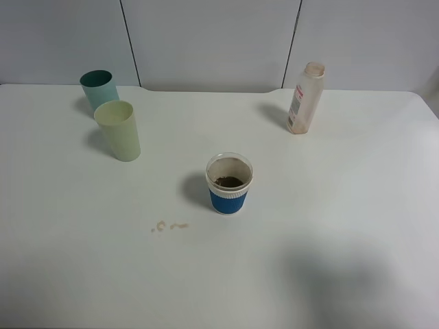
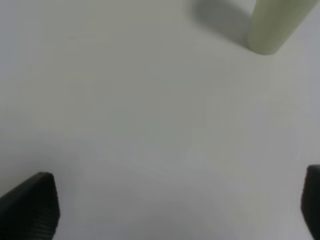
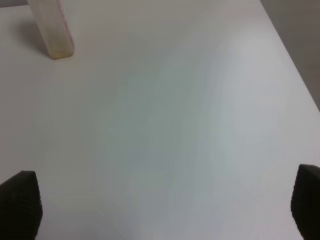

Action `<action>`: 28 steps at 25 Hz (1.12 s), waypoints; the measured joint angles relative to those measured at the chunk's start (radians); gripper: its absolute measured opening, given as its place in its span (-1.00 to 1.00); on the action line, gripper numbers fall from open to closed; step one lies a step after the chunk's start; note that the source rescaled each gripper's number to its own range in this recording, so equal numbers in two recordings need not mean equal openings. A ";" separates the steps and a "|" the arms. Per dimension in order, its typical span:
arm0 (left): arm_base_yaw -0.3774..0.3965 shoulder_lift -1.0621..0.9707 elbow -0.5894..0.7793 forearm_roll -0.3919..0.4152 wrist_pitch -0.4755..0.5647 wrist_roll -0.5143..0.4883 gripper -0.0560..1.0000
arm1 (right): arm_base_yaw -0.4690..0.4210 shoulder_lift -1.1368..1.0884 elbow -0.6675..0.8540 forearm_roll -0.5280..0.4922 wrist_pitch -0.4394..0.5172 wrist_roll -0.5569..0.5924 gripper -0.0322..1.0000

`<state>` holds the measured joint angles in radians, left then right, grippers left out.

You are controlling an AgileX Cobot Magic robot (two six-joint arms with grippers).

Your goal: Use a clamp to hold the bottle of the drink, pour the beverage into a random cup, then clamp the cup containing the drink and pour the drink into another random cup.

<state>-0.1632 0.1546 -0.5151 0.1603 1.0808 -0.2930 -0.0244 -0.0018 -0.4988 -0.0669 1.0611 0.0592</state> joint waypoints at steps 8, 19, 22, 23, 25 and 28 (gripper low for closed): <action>0.048 -0.037 0.000 -0.001 -0.002 0.000 0.89 | 0.000 0.000 0.000 0.000 0.000 0.000 1.00; 0.153 -0.160 0.001 -0.030 -0.005 0.029 0.89 | 0.000 0.000 0.000 0.000 0.000 0.004 1.00; 0.153 -0.160 0.001 -0.037 -0.006 0.038 0.89 | 0.000 0.000 0.000 0.000 0.000 0.004 1.00; 0.153 -0.160 0.001 -0.037 -0.006 0.040 0.89 | 0.000 0.000 0.000 0.000 0.000 0.004 1.00; 0.153 -0.160 0.001 -0.038 -0.007 0.040 0.89 | 0.000 0.000 0.000 0.000 0.000 0.004 1.00; 0.153 -0.160 0.001 -0.039 -0.007 0.040 0.89 | 0.000 0.000 0.000 0.000 0.000 0.005 1.00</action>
<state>-0.0100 -0.0055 -0.5139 0.1214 1.0739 -0.2526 -0.0244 -0.0018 -0.4988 -0.0669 1.0611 0.0642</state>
